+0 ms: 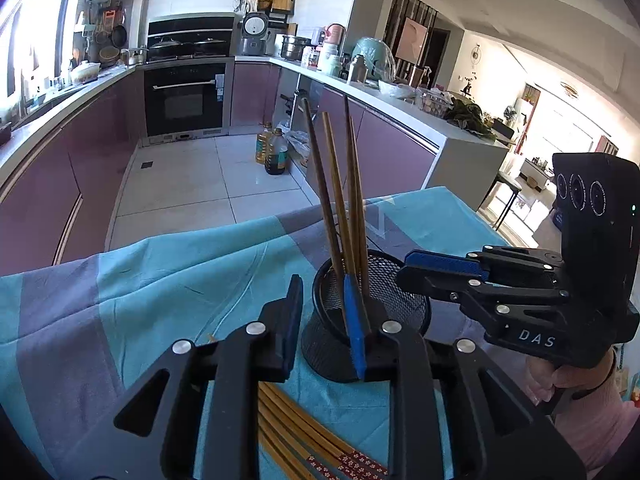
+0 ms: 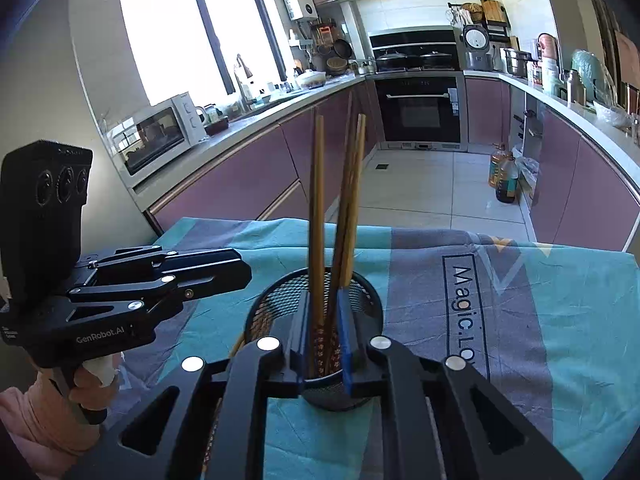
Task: Organize utensils
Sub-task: 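Lower both chopsticks tip-first into the mesh cup and open both tools, then withdraw both open tools back toward the remaining chopsticks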
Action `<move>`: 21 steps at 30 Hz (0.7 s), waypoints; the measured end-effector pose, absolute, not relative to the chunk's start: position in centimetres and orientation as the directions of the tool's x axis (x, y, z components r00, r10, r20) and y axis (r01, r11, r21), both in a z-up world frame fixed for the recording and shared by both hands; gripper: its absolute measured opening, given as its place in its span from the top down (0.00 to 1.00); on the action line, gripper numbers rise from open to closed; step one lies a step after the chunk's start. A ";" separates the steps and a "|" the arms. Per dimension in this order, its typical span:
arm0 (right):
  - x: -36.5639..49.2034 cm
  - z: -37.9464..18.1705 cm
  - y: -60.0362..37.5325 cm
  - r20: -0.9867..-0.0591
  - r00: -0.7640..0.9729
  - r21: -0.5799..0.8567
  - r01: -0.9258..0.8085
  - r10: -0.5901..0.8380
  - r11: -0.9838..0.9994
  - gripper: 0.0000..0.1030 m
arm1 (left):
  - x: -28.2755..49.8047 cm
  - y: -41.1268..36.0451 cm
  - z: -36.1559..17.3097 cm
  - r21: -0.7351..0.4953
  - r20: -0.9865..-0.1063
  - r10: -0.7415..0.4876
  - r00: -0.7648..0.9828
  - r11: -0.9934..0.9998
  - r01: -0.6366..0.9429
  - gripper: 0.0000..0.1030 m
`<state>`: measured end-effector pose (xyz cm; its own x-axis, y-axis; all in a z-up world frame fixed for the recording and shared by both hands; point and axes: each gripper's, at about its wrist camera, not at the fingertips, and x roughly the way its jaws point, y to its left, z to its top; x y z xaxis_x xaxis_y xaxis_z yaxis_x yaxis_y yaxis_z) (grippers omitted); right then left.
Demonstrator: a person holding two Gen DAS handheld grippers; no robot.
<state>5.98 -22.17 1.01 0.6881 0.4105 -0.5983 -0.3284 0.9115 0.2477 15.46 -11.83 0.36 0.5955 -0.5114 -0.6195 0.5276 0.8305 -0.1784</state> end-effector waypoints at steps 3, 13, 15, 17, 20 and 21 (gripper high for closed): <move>4.3 1.6 -21.6 -0.571 0.692 0.232 -0.380 0.442 0.895 0.76 | 13.6 -10.2 0.6 -0.161 -0.594 -0.496 0.634 0.845 0.510 0.69; 1.2 -1.7 -17.4 -0.634 0.586 0.225 -0.485 0.505 0.845 0.66 | 8.2 -5.3 -3.4 -0.124 -0.641 -0.416 0.645 0.886 0.448 0.62; 1.5 -3.2 -17.0 -0.662 0.560 0.241 -0.471 0.498 0.849 0.66 | 7.7 -4.7 -5.0 -0.121 -0.671 -0.398 0.625 0.891 0.437 0.62; 1.8 -4.6 -16.6 -0.685 0.538 0.254 -0.455 0.491 0.853 0.66 | 7.5 -4.7 -6.4 -0.099 -0.697 -0.368 0.615 0.899 0.426 0.62; 2.0 -6.1 -16.0 -0.713 0.517 0.257 -0.437 0.474 0.862 0.66 | 7.4 -5.6 -8.2 -0.093 -0.733 -0.346 0.585 0.904 0.418 0.62; 2.0 -6.4 -15.8 -0.720 0.510 0.259 -0.432 0.471 0.864 0.66 | 7.4 -5.6 -8.7 -0.098 -0.743 -0.344 0.574 0.904 0.416 0.62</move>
<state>2.04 -15.79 -6.44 0.5104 0.4707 -0.7197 -0.4319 0.8640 0.2588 7.41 -5.56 -8.75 0.5737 -0.3440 -0.7433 0.4158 0.9042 -0.0975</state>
